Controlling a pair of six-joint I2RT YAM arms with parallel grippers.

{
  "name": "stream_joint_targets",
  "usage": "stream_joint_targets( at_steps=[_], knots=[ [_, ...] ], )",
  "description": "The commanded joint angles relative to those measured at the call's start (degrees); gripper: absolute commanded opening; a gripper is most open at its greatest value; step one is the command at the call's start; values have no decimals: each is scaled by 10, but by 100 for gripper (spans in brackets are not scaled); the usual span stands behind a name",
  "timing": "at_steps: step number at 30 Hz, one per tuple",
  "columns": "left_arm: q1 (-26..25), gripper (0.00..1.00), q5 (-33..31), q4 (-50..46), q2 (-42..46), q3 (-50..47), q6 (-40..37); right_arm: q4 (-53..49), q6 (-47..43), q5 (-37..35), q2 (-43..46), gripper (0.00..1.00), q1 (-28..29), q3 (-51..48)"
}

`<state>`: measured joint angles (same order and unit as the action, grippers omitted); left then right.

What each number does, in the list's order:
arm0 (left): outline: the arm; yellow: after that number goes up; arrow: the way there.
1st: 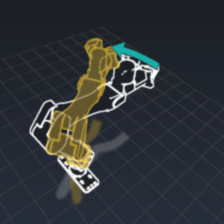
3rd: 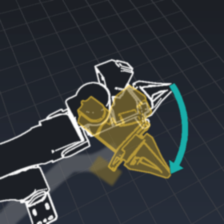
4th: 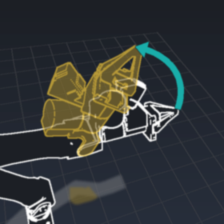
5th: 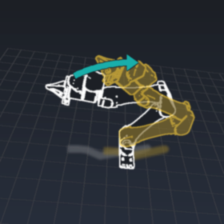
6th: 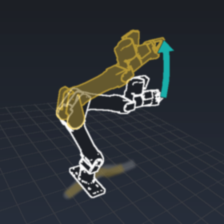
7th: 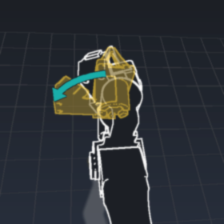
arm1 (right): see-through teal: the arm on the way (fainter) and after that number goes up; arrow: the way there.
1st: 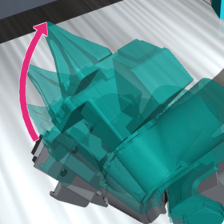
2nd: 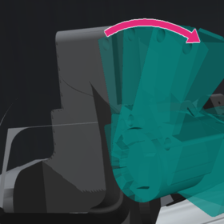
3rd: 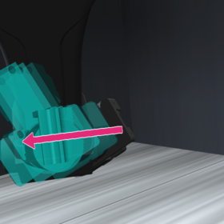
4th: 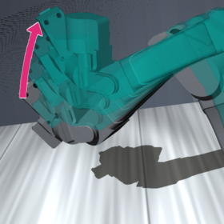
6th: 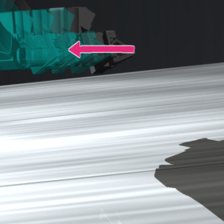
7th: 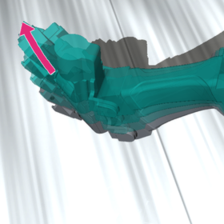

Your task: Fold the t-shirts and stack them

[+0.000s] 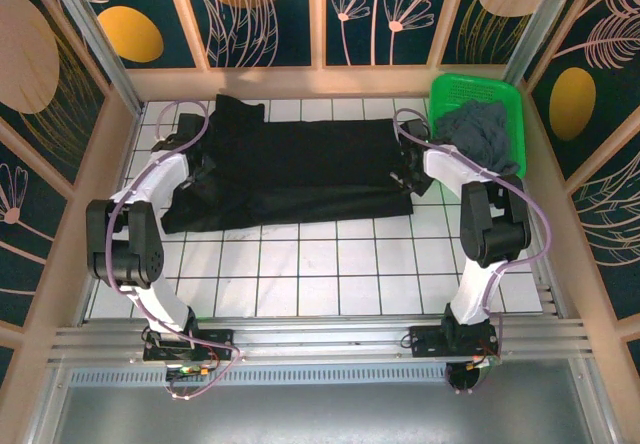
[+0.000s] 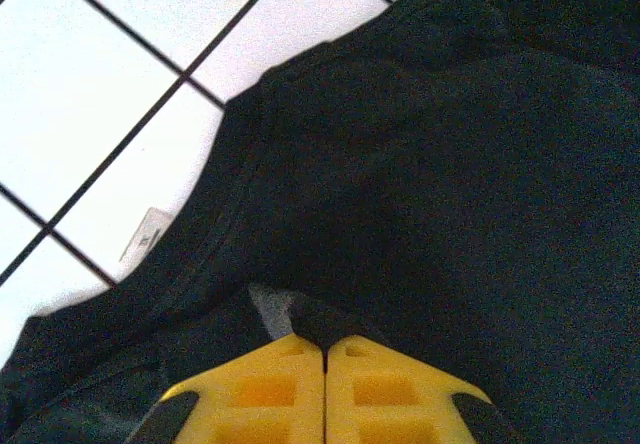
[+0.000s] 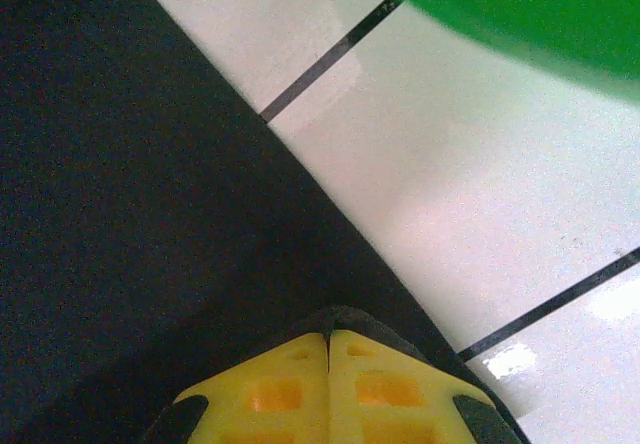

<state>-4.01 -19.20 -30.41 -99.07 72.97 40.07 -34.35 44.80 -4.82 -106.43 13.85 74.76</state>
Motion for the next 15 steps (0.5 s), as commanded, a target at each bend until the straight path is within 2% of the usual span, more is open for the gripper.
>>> stream_joint_targets(
  at_steps=[1,3,4,7,9,11,15],
  knots=[
    [6,27,1,16,2,24,-46,17,-41,7,3,11,-13,10],
    [7,56,-7,-6,14,17,-43,16,-58,10,14,32,-12,9],
    [8,61,-4,-13,33,5,-42,14,-64,9,25,40,-12,4],
    [17,62,31,-25,80,-49,-29,17,-78,3,71,51,-3,-27],
    [28,57,64,-29,108,-92,-19,24,-86,7,100,52,9,-56],
    [43,50,104,-24,127,-134,-11,34,-95,17,117,48,24,-83],
    [80,36,164,2,123,-195,4,72,-100,51,119,28,46,-126]
  ],
)
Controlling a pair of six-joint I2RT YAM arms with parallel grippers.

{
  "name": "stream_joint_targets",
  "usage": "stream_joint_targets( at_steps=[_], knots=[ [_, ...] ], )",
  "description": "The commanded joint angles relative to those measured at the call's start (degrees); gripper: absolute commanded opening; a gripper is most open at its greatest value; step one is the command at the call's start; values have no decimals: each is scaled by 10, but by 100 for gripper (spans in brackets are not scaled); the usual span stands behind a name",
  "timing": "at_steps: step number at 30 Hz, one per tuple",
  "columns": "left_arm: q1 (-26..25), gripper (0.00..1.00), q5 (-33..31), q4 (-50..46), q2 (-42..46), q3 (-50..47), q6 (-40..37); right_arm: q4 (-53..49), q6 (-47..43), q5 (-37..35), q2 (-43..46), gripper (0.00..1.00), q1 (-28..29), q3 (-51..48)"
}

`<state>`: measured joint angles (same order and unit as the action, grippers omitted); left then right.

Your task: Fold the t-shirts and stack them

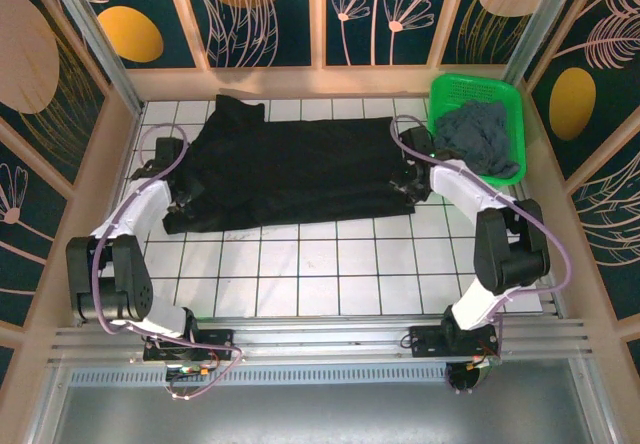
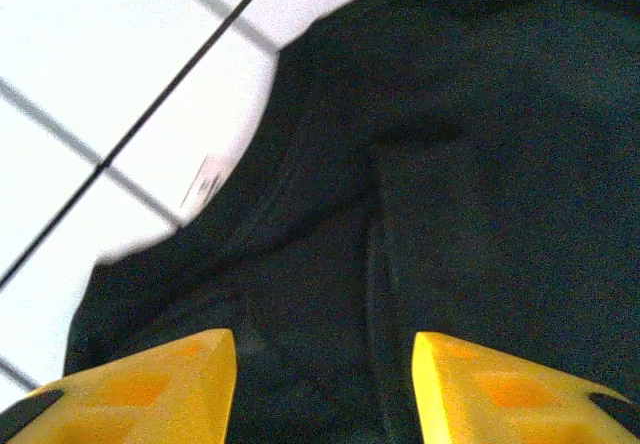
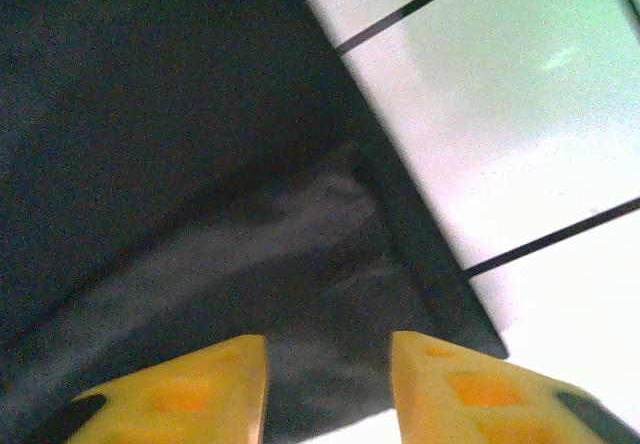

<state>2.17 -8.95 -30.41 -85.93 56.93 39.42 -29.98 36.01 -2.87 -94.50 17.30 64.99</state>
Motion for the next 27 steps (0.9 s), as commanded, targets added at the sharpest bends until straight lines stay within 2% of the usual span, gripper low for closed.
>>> stream_joint_targets(
  at_steps=[1,5,8,14,21,27],
  knots=[
    [26,32,77,15,-17,-40,16,41,-11,46,-6,25,14,-33],
    [38,24,105,56,-67,-44,43,57,-10,57,-41,18,18,-24],
    [48,18,89,69,-100,-50,70,49,-8,48,-76,18,14,-17],
    [115,16,67,85,-75,-119,123,24,7,22,-96,18,-2,-58],
    [177,16,72,58,8,-216,136,-21,24,6,-25,18,22,-139],
    [187,18,39,16,118,-241,139,-24,82,12,91,22,75,-213]
  ],
)
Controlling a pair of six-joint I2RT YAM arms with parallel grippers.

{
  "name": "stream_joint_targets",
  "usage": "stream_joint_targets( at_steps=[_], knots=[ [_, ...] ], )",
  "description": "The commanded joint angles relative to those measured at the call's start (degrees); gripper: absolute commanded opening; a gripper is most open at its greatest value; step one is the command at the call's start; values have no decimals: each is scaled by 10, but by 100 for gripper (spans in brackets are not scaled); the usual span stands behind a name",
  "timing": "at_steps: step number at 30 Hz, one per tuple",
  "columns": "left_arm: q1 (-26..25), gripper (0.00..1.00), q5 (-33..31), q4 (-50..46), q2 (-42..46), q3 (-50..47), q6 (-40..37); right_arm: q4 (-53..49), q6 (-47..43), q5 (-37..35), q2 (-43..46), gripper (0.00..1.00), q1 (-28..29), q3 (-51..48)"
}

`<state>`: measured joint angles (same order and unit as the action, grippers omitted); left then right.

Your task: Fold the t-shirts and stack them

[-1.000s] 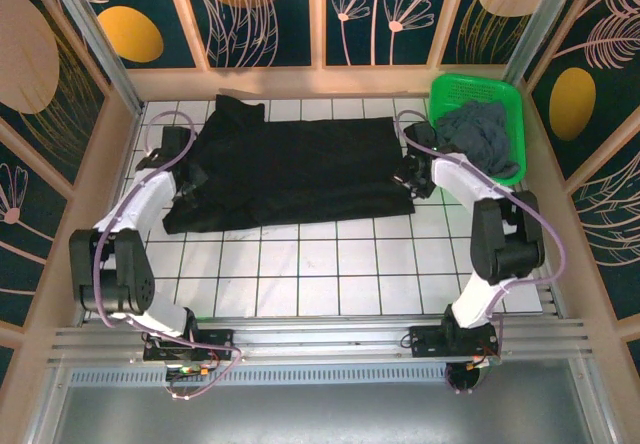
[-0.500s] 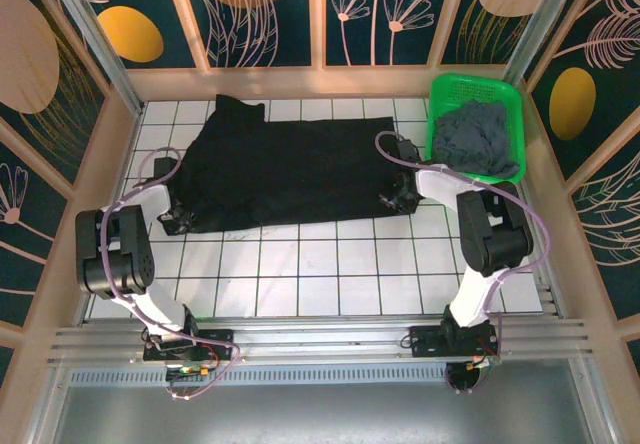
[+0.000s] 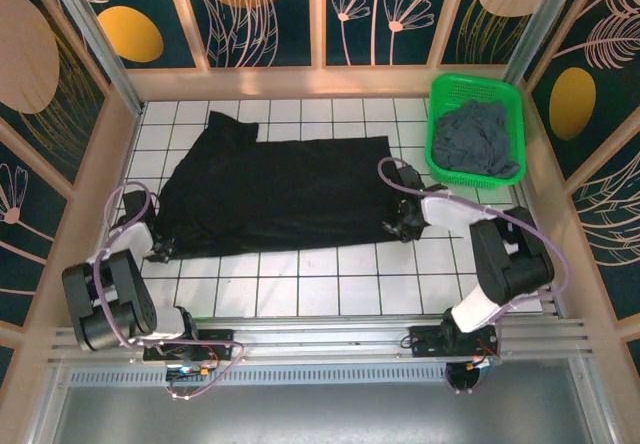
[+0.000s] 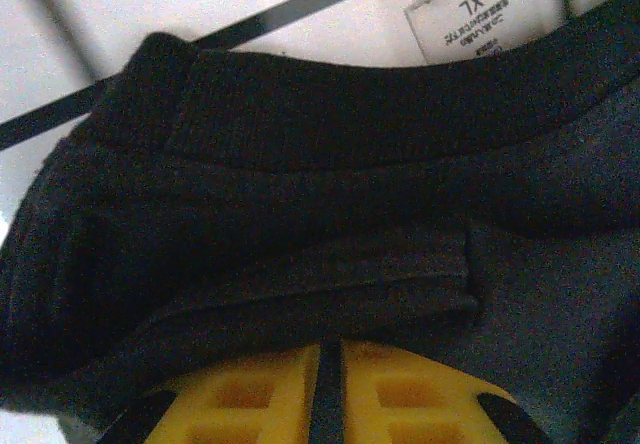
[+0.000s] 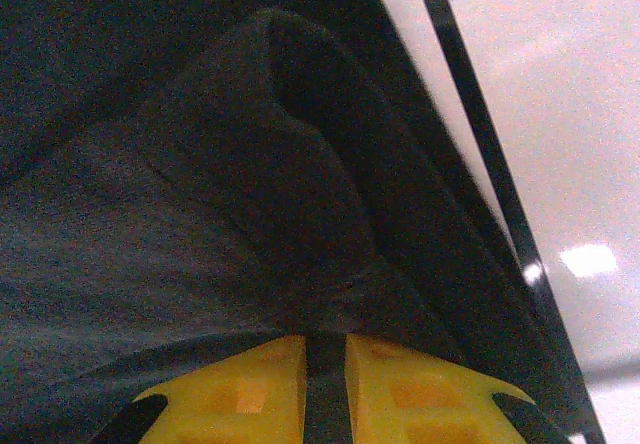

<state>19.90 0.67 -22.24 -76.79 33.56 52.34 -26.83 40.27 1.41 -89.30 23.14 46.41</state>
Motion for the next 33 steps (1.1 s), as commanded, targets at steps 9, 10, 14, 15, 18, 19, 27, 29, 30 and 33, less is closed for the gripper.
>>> stream_joint_targets(
  at_steps=[9,10,14,15,18,19,27,29,30,33],
  knots=[
    [-17,43,29,-87,34,60,15,40,-34,18,74,47,70,46],
    [-26,46,37,-89,34,62,22,65,-49,59,69,49,72,51],
    [-84,53,95,-53,53,26,95,158,-79,193,44,55,104,65],
    [-100,53,106,-39,64,9,119,185,-75,210,44,55,112,60],
    [-139,54,119,-7,92,-30,177,242,-51,227,49,56,119,37],
    [-150,55,119,-1,98,-36,186,255,-45,229,52,56,119,29],
    [-189,58,126,30,79,-35,207,273,-40,230,56,56,119,5],
    [-190,56,127,37,71,-35,207,270,-40,227,60,56,120,3],
    [-189,52,127,40,67,-33,205,270,-39,225,61,56,119,1],
    [-190,39,126,43,53,-21,198,268,-34,219,68,55,119,-4]
  ],
)
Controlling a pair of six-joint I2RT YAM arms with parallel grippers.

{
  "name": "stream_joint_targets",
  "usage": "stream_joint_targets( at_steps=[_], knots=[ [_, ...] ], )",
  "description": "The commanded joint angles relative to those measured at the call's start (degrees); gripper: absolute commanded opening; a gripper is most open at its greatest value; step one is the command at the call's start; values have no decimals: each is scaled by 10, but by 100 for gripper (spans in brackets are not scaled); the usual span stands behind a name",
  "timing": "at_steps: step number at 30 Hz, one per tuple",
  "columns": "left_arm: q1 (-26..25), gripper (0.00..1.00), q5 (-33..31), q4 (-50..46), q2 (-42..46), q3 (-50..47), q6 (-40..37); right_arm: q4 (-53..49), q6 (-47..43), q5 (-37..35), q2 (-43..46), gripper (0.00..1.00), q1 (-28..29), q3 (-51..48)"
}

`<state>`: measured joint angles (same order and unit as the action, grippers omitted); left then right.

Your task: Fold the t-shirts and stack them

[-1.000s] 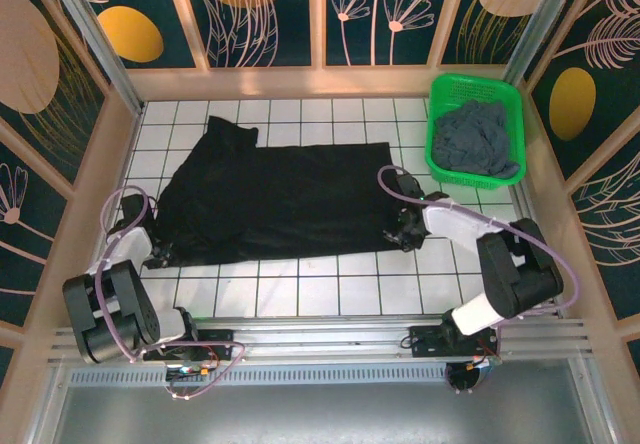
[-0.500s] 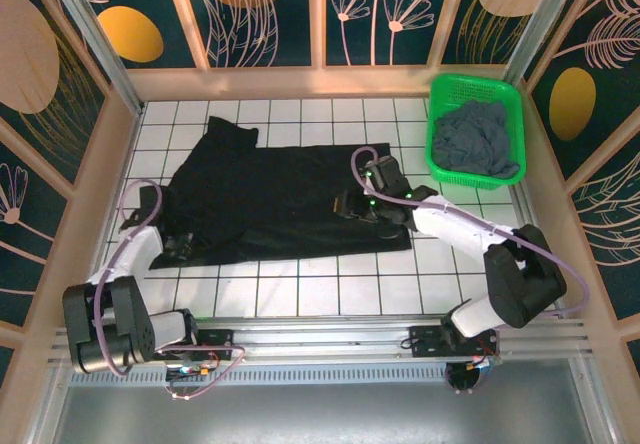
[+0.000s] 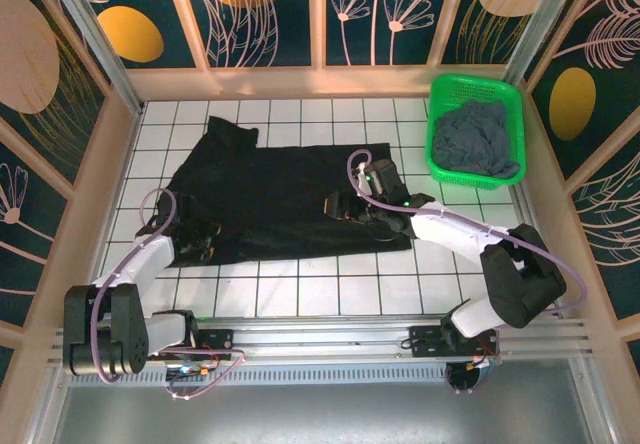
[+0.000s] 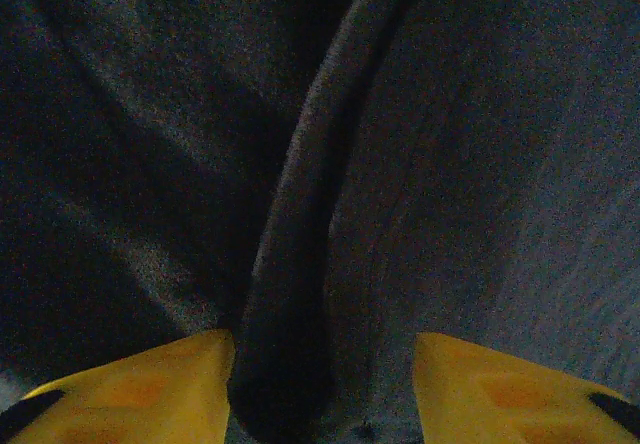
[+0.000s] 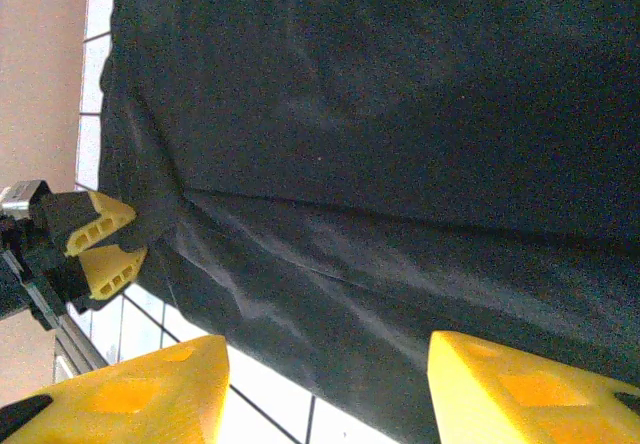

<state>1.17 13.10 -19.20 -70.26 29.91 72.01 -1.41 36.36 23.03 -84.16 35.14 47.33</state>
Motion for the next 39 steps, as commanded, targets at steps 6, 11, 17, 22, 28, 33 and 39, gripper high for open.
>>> stream_joint_targets(
  at_steps=[6,11,17,22,28,33,39],
  knots=[
    [-20,8,-11,-8,-47,71,-30,5,8,-6,23,54,-2,-20],
    [-66,7,-39,-50,-111,148,-79,4,14,-9,22,54,-9,-22],
    [-137,7,-81,-110,-235,254,-173,1,16,-4,18,54,-18,-21],
    [-172,8,-130,-141,-300,314,-215,-2,18,1,17,54,-22,-23],
    [-199,15,-151,-165,-350,383,-256,-5,18,2,19,54,-24,-33],
    [-204,55,-175,-171,-339,403,-252,-14,14,-5,19,54,-28,-36],
    [-184,51,-207,-169,-242,367,-231,-42,24,-80,38,51,-47,-70]
  ],
)
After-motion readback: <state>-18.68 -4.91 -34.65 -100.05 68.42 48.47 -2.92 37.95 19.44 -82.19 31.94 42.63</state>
